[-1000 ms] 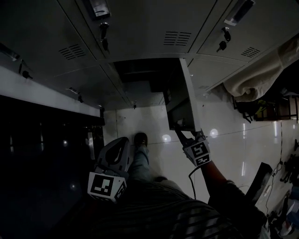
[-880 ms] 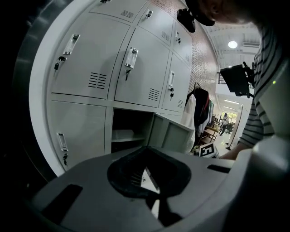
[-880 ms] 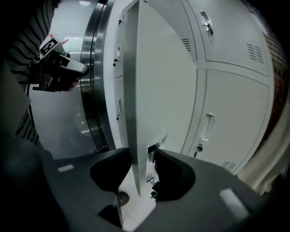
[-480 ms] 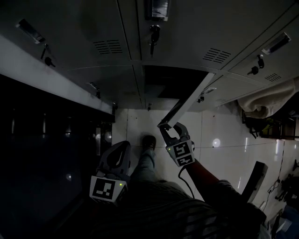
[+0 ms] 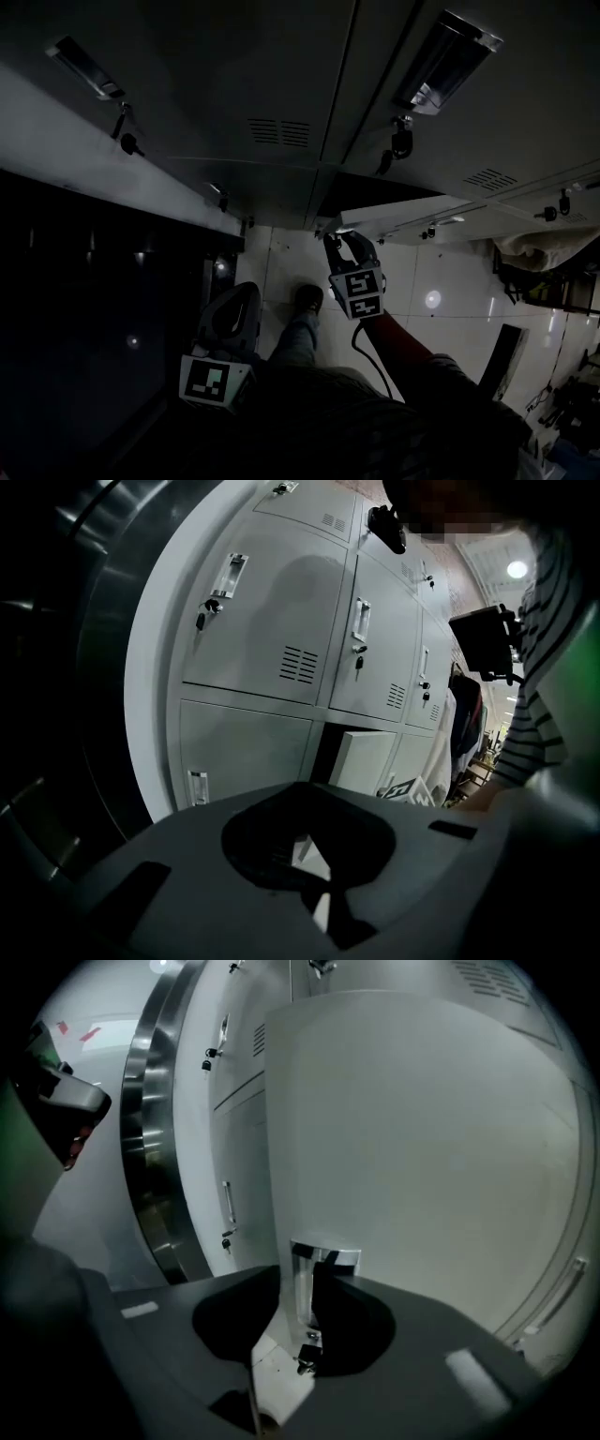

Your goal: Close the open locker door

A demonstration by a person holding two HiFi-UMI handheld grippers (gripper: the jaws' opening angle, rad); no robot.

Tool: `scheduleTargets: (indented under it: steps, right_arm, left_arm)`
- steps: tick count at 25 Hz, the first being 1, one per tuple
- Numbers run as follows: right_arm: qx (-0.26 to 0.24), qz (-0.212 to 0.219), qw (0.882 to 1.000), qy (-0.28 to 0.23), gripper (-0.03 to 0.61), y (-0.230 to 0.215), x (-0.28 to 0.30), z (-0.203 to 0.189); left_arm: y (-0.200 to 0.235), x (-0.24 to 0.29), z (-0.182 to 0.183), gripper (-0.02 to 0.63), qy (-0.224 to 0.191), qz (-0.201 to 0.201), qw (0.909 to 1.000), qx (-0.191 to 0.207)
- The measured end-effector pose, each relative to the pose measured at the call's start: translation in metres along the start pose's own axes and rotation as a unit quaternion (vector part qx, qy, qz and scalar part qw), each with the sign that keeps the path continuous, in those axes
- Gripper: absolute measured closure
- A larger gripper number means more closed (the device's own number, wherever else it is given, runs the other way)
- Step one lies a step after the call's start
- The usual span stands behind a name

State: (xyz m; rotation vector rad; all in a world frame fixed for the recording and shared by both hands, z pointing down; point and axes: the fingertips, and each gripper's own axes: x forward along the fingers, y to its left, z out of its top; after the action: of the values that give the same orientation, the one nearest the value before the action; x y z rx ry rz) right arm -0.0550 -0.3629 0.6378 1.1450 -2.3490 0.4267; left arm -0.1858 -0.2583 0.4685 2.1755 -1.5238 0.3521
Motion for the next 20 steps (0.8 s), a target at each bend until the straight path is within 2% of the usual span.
scheduleTargets:
  steps: [7, 12, 20]
  right_arm:
    - [0.006, -0.043, 0.999, -0.005, 0.517, -0.029, 0.041, 0.028]
    - [0.008, -0.070, 0.997, -0.015, 0.525, -0.039, 0.050, 0.035]
    - [0.012, -0.073, 0.997, -0.004, 0.519, -0.037, 0.051, 0.034]
  left_arm:
    - [0.025, 0.028, 0.026, 0.609, -0.010, 0.006, 0.9999, 0.010]
    - [0.032, 0.055, 0.039, 0.609, -0.014, 0.004, 0.9998, 0.015]
    - [0.030, 0.073, 0.051, 0.609, -0.021, 0.002, 0.9996, 0.017]
